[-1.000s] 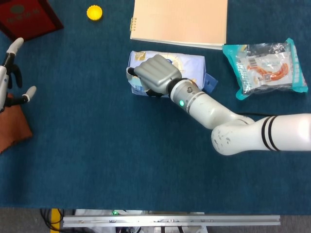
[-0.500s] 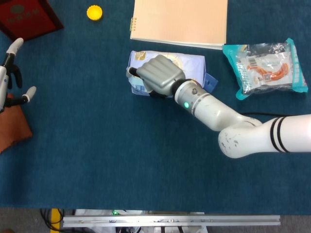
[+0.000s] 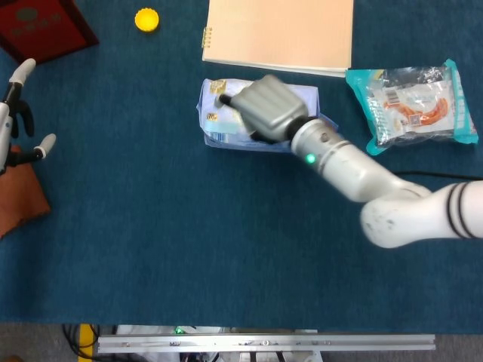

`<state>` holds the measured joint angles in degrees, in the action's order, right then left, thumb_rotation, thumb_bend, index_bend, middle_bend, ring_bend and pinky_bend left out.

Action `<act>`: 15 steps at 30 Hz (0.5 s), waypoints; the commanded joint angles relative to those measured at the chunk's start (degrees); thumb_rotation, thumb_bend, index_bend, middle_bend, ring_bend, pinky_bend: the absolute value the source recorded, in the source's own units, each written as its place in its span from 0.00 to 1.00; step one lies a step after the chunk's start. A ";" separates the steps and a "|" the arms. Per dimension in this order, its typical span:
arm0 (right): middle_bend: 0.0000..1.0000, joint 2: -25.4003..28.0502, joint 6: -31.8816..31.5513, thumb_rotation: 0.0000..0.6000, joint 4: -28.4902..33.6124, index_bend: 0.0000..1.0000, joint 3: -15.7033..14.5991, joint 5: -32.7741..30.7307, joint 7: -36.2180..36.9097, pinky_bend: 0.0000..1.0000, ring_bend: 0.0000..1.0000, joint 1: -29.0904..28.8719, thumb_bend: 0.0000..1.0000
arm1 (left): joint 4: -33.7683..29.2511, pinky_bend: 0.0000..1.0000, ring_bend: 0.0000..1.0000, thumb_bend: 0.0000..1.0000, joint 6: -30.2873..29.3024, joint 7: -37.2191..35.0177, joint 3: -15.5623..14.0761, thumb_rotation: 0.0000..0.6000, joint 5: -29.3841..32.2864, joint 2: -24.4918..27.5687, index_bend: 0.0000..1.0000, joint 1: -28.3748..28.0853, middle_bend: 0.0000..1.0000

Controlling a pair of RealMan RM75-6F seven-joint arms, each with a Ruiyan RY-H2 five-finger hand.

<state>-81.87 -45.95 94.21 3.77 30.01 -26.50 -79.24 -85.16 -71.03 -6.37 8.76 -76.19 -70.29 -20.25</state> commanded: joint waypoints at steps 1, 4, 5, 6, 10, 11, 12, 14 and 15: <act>1.00 5.48 -5.50 1.00 4.71 0.24 -0.34 4.75 1.45 1.00 1.00 4.45 0.97 | -0.06 0.78 0.65 0.23 -0.17 -0.17 0.12 1.00 -0.16 0.09 0.00 -0.03 0.66; 0.97 11.46 -10.11 1.00 9.70 0.24 -1.97 8.02 1.64 1.00 1.00 8.74 0.81 | -0.25 0.77 0.64 0.23 -0.36 -0.27 0.31 1.00 -0.22 0.40 0.00 -0.05 0.66; 0.93 13.12 -11.42 1.00 11.05 0.23 -2.50 8.86 1.54 1.00 0.97 9.93 0.74 | -0.34 0.76 0.63 0.23 -0.29 -0.22 0.34 1.00 -0.18 0.53 0.00 -0.08 0.65; 0.89 14.73 -12.77 1.00 12.34 0.22 -3.10 9.64 1.36 0.99 0.94 11.16 0.70 | -0.43 0.74 0.62 0.23 -0.20 -0.14 0.36 1.00 -0.16 0.66 0.00 -0.13 0.65; 0.70 21.11 -18.94 1.00 17.56 0.21 -6.67 13.79 0.45 0.90 0.73 17.37 0.56 | -0.67 0.61 0.57 0.23 -0.35 0.67 0.21 1.00 -0.29 1.38 0.00 0.00 0.61; 0.65 23.01 -20.86 1.00 19.07 0.20 -8.01 15.30 0.37 0.86 0.66 19.58 0.53 | -0.68 0.57 0.55 0.23 -0.57 1.00 0.12 1.00 -0.28 1.64 0.00 0.19 0.59; 0.60 24.42 -22.33 1.00 20.07 0.20 -9.00 16.56 0.40 0.83 0.61 21.30 0.51 | -0.64 0.55 0.54 0.23 -0.82 1.19 0.07 1.00 -0.25 1.81 0.00 0.38 0.57; 0.50 27.45 -25.92 1.00 21.83 0.18 -11.13 19.73 1.11 0.73 0.49 25.58 0.48 | -0.44 0.50 0.50 0.23 -1.39 1.37 -0.07 1.00 -0.04 2.15 0.00 0.96 0.51; 0.47 28.56 -27.51 1.00 22.24 0.18 -11.97 21.17 1.61 0.69 0.46 27.50 0.48 | -0.42 0.48 0.49 0.23 -1.71 1.35 -0.12 1.00 0.11 2.32 0.00 1.28 0.50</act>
<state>-56.80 -68.71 113.51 -4.86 46.81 -25.61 -56.94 -85.64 -72.53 -5.06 8.72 -76.22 -68.14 -19.19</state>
